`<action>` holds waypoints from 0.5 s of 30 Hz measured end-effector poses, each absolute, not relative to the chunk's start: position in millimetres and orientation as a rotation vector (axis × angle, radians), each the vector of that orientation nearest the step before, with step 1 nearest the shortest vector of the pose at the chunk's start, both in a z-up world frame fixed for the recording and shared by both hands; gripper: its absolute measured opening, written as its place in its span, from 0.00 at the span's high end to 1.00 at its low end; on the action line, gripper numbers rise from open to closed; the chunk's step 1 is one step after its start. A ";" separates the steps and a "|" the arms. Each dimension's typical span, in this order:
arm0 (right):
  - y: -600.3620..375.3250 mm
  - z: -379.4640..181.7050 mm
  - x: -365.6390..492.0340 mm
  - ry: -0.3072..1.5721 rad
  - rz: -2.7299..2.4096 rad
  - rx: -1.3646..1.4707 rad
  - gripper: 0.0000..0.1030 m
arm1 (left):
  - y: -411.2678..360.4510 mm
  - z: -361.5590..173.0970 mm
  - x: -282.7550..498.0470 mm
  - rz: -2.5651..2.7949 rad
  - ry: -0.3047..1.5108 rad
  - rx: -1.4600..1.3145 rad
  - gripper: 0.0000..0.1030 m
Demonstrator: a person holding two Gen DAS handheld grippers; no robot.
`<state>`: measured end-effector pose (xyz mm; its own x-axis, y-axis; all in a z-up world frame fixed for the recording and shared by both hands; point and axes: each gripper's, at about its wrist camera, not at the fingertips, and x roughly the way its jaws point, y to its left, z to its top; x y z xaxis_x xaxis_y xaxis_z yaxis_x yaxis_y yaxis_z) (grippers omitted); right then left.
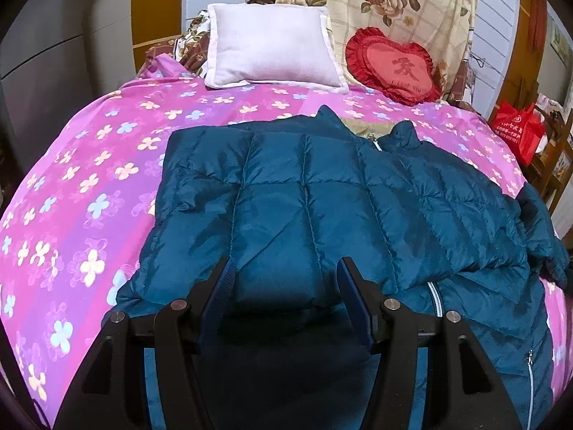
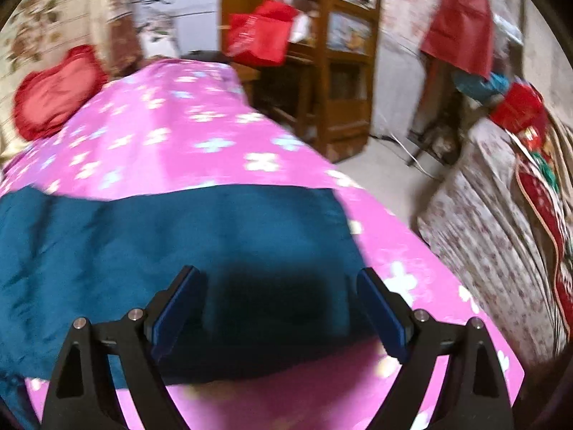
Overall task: Fold large clothes
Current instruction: 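Grasp the jacket sleeve with the right gripper and lift it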
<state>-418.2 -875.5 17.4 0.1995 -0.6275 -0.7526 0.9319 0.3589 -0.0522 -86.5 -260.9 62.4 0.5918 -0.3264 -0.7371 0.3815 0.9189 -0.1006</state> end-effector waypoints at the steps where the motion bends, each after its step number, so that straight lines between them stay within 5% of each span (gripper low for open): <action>1: -885.5 12.5 -425.8 0.778 -1.163 0.492 0.11 | -261.9 61.1 -86.6 -0.411 0.842 0.078 0.60; 10: -907.2 -15.4 -443.7 0.742 -1.099 0.611 0.05 | -270.8 49.8 -85.8 -0.405 0.858 0.122 0.60; 11: -904.0 -14.3 -440.1 0.750 -1.087 0.586 0.09 | -271.0 49.7 -86.2 -0.405 0.857 0.124 0.60; 15: -887.6 -3.7 -415.5 0.783 -0.999 0.540 0.72 | -268.5 52.8 -86.4 -0.404 0.850 0.116 0.60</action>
